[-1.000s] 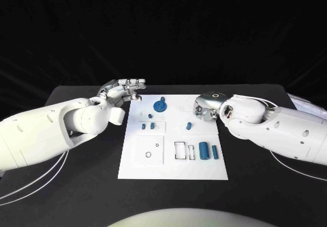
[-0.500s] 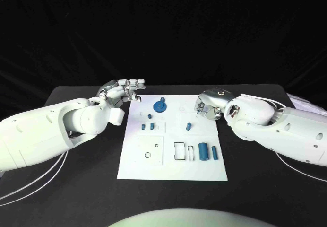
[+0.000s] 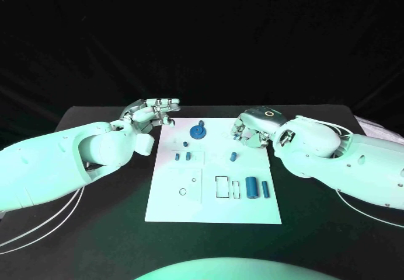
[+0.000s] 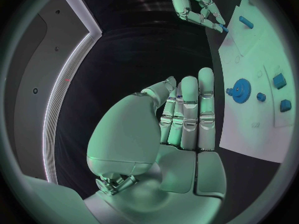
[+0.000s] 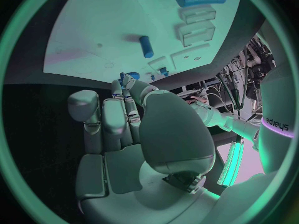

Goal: Assemble the parts on the task board

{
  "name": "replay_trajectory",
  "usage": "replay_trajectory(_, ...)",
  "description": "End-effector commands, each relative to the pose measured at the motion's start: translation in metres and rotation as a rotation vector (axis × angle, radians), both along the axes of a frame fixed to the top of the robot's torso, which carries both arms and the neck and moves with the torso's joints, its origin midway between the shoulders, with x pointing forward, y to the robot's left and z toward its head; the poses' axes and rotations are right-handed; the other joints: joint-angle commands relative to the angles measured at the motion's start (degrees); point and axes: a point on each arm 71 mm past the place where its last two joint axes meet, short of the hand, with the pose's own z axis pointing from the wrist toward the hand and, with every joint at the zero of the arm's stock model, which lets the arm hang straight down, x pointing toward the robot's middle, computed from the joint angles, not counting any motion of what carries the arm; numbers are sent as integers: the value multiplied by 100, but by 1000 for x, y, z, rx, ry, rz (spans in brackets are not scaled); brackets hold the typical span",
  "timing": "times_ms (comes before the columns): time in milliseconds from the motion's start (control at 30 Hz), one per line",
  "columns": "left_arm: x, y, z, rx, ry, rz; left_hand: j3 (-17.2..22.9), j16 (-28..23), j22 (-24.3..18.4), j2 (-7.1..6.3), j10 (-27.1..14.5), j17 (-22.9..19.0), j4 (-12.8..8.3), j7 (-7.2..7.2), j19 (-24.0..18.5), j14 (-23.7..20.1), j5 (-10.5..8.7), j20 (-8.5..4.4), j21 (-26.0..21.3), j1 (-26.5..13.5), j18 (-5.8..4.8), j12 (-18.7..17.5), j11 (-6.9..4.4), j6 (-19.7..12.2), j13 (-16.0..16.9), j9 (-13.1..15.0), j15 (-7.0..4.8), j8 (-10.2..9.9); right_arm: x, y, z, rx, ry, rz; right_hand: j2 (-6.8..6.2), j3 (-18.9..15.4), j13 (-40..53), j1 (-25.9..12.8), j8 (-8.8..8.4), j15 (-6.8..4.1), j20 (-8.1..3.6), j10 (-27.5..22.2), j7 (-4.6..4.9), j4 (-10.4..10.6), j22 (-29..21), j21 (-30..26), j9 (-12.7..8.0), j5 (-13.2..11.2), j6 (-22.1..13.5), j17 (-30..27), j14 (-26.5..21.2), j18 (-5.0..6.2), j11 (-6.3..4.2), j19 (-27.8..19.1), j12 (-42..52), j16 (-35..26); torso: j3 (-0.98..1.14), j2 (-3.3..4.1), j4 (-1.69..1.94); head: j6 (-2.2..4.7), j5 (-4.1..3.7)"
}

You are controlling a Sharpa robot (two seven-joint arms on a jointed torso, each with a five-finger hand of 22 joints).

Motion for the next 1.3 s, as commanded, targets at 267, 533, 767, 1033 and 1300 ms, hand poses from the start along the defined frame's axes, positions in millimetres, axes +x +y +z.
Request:
replay_trajectory(267,-2,-8,1,-12,-8,-38,-13,-22,-10,4,-56,-10,-27,-4,-40,-54,15,0,-30,20,110,28,2,-57,8,-7,-4,28,-30,55,-5,105,90,151,58,43,0,-14,0,-27,-5,103,20,-29,6,21,10,43,20,-11,199,-91,-68,26,-40,24,-9,8,1,-38,170)
replay_trajectory(533,-3,-14,1,-17,-7,-51,-13,-22,-10,4,-56,-10,-27,-4,-40,-54,15,0,-30,20,110,28,2,-57,8,-7,-4,28,-43,84,-32,124,179,219,72,72,-13,-26,-18,-23,-10,98,34,-40,-8,19,11,63,-4,-25,192,-89,-58,19,-75,20,-12,7,11,-100,283)
replay_trajectory(767,-4,-17,2,-21,-6,-60,-13,-22,-10,4,-56,-10,-27,-4,-40,-54,15,0,-30,20,110,28,2,-57,8,-7,-4,28,-49,96,-50,120,229,245,76,81,-17,-29,-23,-22,-11,97,37,-46,-11,18,12,71,-10,-25,191,-88,-55,16,-85,23,-4,10,-3,-128,389)
replay_trajectory(1033,-4,-18,2,-21,-6,-62,-19,-22,-12,6,-61,-15,-29,-1,-40,-56,14,2,-34,17,110,36,5,-59,9,-8,-2,31,-52,102,-65,97,253,255,79,90,-23,-39,-31,-18,-11,91,43,-51,-15,19,12,75,-22,-30,189,-88,-50,13,-101,23,6,8,-6,-177,453)
replay_trajectory(1300,-4,-17,1,-20,-4,-61,-25,-22,-14,5,-67,-19,-29,1,-40,-58,14,3,-37,13,109,41,7,-63,10,-8,0,32,-52,101,-69,69,257,251,80,91,-25,-46,-32,-17,-11,91,46,-50,-16,19,13,73,-23,-29,189,-88,-47,12,-106,25,7,6,-5,-179,457)
